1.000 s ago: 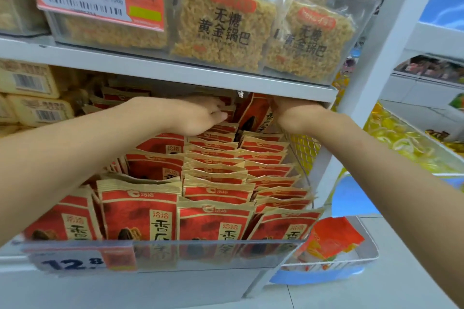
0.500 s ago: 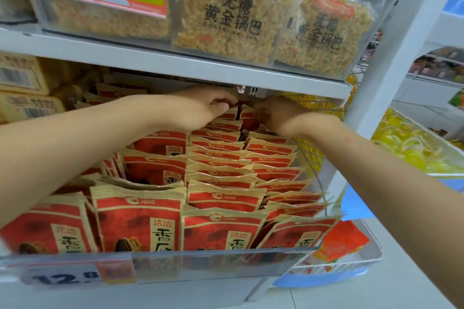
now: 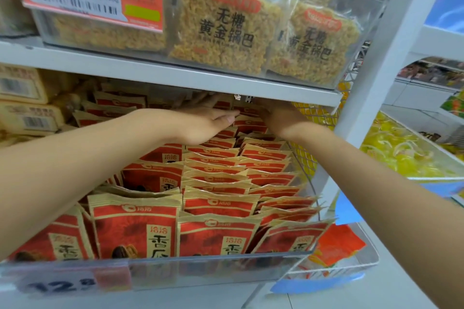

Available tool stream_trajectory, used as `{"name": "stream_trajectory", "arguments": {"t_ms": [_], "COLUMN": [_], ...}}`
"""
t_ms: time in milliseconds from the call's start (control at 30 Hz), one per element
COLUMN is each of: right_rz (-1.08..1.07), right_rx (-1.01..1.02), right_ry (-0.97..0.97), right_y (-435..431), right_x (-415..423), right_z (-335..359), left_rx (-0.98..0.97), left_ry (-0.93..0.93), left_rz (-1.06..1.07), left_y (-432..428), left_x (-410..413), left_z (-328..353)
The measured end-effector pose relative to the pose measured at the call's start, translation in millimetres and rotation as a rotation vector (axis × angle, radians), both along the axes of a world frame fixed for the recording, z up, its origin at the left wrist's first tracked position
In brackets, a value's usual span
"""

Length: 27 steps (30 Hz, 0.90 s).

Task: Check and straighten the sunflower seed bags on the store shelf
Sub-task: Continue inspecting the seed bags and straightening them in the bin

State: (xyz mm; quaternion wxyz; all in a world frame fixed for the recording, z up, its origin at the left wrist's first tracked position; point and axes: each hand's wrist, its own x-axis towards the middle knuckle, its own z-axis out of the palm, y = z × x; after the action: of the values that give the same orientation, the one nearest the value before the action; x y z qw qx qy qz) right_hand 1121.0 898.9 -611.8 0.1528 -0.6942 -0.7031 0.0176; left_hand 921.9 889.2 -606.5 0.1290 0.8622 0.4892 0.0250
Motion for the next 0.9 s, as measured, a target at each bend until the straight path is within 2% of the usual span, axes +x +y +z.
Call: {"name": "stream_trajectory", "arguments": {"t_ms": [133,233,333,433,633,700,900], "right_rz": [-0.048,-0.052,-0.047,-0.086,-0.119,-0.058,0.125], "right_rx": [0.020,-0.140,-0.155,-0.052,0.149,0.246,0.328], "right_ry": [0.093,0.125,0.079,0.022,0.261,0.338,0.173], "right_y": [7.3,13.3,20.4,17.0,-6.0,-17.7,-68.6], "right_x": [-3.0,-3.6,-11.6,-14.8,-6.8,-8.2,-1.8], "right_z": [-3.6,4.4,4.9,-2.7,-8.8,-6.4,-3.9], "left_rx": [-0.031,-0.037,-0.037,-0.040,-0.035,-0.032,-0.068], "left_ry": [0.054,0.058,0.076,0.084,0.079,0.077,-0.044], "left_rz": [-0.036,-0.046,-0.054,-0.054,-0.067,-0.067,-0.061], "left_y": [6.8,8.5,9.8,9.4,12.4,13.6,-3.6], "left_x": [-3.9,-3.9,-4.5,-4.2,-3.8,-4.1,-6.4], "left_z": [-6.6,-5.7,-5.8,-5.5,-7.6,-7.7,4.8]}}
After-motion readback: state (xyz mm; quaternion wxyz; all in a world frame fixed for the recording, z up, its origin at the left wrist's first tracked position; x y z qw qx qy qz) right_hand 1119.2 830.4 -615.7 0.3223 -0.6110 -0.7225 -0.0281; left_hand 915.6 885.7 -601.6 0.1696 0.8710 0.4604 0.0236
